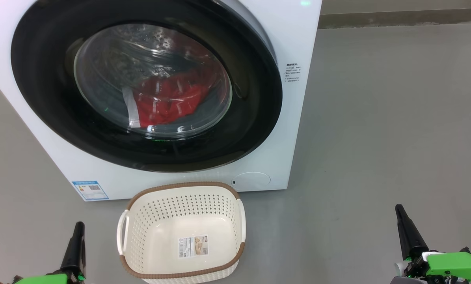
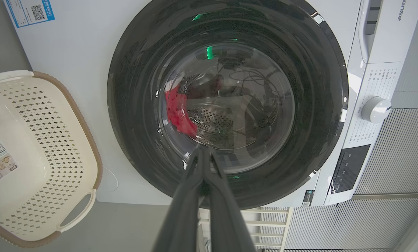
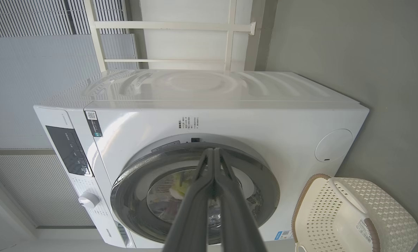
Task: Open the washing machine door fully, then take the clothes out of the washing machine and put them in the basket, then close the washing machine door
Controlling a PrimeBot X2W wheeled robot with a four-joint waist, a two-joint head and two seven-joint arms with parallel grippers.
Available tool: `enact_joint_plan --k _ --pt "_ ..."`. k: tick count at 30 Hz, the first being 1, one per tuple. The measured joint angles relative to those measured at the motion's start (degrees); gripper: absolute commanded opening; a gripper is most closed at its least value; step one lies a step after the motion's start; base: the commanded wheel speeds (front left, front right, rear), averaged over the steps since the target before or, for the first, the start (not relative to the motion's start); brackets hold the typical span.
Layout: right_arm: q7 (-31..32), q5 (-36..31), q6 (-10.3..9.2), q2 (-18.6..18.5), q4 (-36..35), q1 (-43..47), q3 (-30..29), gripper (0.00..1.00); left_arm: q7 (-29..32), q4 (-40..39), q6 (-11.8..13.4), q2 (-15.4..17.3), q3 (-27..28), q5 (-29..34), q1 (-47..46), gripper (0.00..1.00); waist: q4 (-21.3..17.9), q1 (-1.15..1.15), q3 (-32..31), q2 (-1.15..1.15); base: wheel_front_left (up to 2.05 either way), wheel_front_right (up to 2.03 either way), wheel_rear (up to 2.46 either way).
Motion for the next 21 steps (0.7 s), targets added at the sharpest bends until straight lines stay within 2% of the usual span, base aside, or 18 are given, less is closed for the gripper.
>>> enact_joint_plan --k 21 --pt "0.0 0.0 0.0 0.0 0.0 0.0 0.0 0.0 0.0 0.0 0.0 0.0 0.0 0.0 0.0 0.0 0.0 0.0 0.0 0.0 0.0 0.0 0.0"
